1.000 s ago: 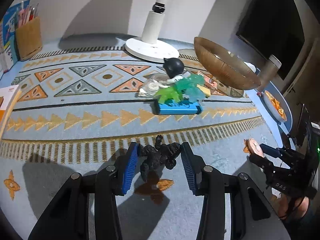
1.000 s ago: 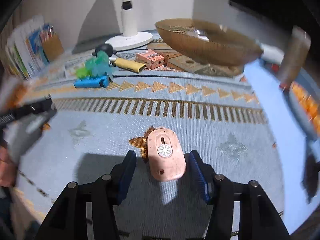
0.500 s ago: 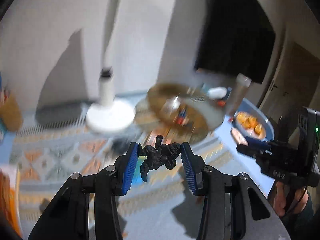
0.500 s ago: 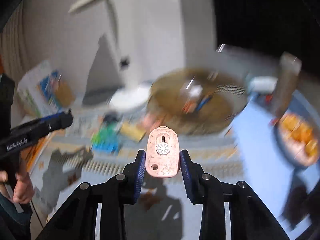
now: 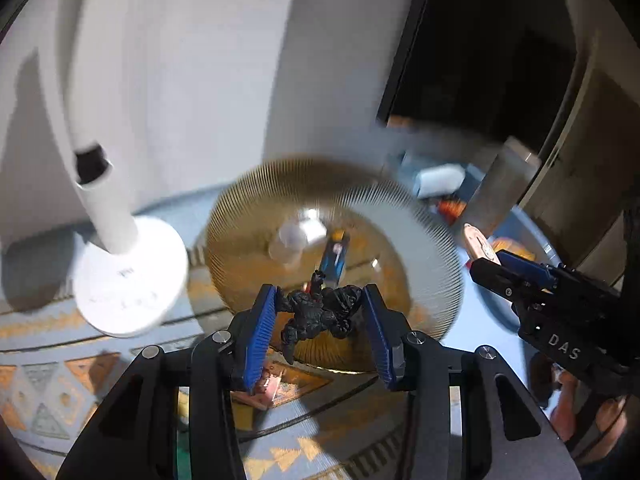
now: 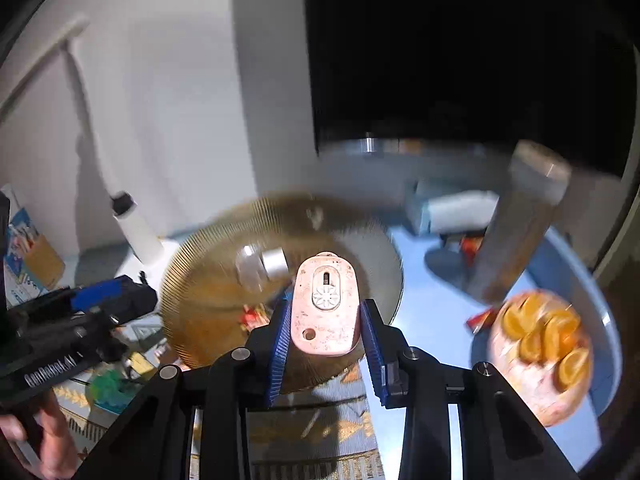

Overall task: Organize rigid objects
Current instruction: 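Carry the black figure and pink tag into the amber bowl and release both, then move both open tools back over the remaining toys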

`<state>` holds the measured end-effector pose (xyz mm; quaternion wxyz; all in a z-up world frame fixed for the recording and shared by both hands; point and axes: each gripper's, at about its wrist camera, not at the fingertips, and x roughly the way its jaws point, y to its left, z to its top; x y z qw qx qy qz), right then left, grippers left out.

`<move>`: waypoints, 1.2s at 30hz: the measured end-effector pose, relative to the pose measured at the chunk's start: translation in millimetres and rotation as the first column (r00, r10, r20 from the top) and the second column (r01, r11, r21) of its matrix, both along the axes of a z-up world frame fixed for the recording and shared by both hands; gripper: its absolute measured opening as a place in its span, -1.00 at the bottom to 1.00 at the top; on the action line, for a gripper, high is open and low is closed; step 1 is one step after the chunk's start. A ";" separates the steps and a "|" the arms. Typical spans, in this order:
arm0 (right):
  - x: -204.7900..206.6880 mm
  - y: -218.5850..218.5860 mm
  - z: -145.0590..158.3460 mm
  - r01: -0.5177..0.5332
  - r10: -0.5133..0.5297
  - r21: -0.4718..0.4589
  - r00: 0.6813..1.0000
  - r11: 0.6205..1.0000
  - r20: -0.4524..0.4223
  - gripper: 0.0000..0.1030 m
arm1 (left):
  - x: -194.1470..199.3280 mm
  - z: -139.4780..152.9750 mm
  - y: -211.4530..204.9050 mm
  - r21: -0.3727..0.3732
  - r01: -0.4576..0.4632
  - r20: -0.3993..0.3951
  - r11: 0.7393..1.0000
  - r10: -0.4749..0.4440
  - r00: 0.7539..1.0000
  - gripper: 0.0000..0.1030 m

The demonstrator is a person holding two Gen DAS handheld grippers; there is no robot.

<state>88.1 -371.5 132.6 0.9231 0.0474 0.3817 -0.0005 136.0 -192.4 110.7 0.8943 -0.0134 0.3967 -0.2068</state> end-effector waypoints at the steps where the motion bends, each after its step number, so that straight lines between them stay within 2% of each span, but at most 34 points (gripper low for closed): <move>1: 3.3 -0.8 -7.9 -0.001 0.001 0.002 1.000 1.000 -0.021 -0.34 | 4.0 -8.9 -4.8 0.016 0.002 -0.014 1.000 -0.001 1.000 -0.21; 4: 13.1 -2.5 -22.8 0.008 -0.010 -0.024 0.998 1.000 -0.070 -0.34 | 15.4 -26.3 -13.9 0.047 -0.002 -0.049 0.999 0.004 0.999 -0.21; 7: 24.6 -10.7 -28.3 0.025 -0.026 -0.004 0.994 1.000 -0.105 -0.34 | 27.3 -35.0 -21.0 0.078 -0.001 -0.074 0.997 0.007 0.997 -0.20; 8: 28.2 -13.5 -29.0 0.027 -0.026 0.008 0.993 1.000 -0.117 -0.22 | 29.7 -34.8 -22.2 0.079 0.003 -0.072 0.997 0.003 0.997 -0.13; 9: 28.1 -16.8 -28.8 0.034 -0.031 0.016 0.992 0.999 -0.123 0.02 | 31.9 -33.0 -22.0 0.077 0.006 -0.068 0.997 0.000 0.998 0.20; 10: 27.8 -21.2 -27.0 0.047 -0.044 0.026 0.993 0.999 -0.113 0.11 | 31.6 -28.8 -19.7 0.071 0.000 -0.056 0.997 0.004 0.998 0.51; 12: 21.6 -26.2 -18.8 0.074 -0.072 0.028 0.995 0.997 -0.066 0.17 | 23.3 -15.7 -9.7 0.033 -0.009 -0.007 0.999 0.009 1.000 0.62; 15: 8.6 -31.7 -6.6 0.090 -0.089 0.057 0.996 0.994 -0.031 0.17 | 8.3 1.5 6.9 -0.007 0.009 0.019 1.000 -0.009 1.000 0.62; 20: -16.3 -26.3 6.8 0.064 -0.064 0.099 0.998 0.993 -0.004 0.19 | -33.6 36.8 54.2 -0.065 -0.021 0.097 0.998 0.027 0.995 0.62; 23: -30.8 -11.2 17.0 0.022 -0.023 0.102 1.000 0.995 0.016 0.19 | -59.9 67.0 84.0 -0.068 -0.051 0.162 0.996 0.062 0.985 0.62; 26: -51.0 7.6 31.6 -0.026 0.020 0.109 0.999 0.994 0.050 0.19 | -96.1 98.0 116.1 -0.092 -0.083 0.247 0.992 0.104 0.963 0.66; 28: -66.8 22.0 40.1 -0.064 0.055 0.120 0.995 0.991 0.081 0.26 | -123.4 112.8 138.1 -0.107 -0.110 0.296 0.988 0.138 0.945 0.97; 29: -72.4 27.8 41.3 -0.077 0.066 0.123 0.994 0.989 0.090 0.37 | -138.3 117.2 150.7 -0.120 -0.129 0.320 0.984 0.161 0.934 0.99; 30: -80.0 34.9 41.4 -0.089 0.076 0.126 0.992 0.988 0.101 0.56 | -146.4 119.6 158.4 -0.130 -0.138 0.329 0.982 0.174 0.928 0.99; 32: -96.5 48.7 35.1 -0.115 0.096 0.145 0.987 0.983 0.129 0.76 | -167.9 111.9 183.4 -0.164 -0.157 0.316 0.974 0.203 0.927 0.99; 34: -110.9 62.2 17.0 -0.119 0.100 0.143 0.985 0.983 0.139 0.76 | -180.2 91.5 204.6 -0.172 -0.211 0.280 0.962 0.253 0.926 0.99; 36: -123.5 77.0 -13.3 -0.107 0.091 0.113 0.987 0.988 0.135 0.76 | -186.4 64.0 218.9 -0.133 -0.282 0.253 0.950 0.307 0.917 0.99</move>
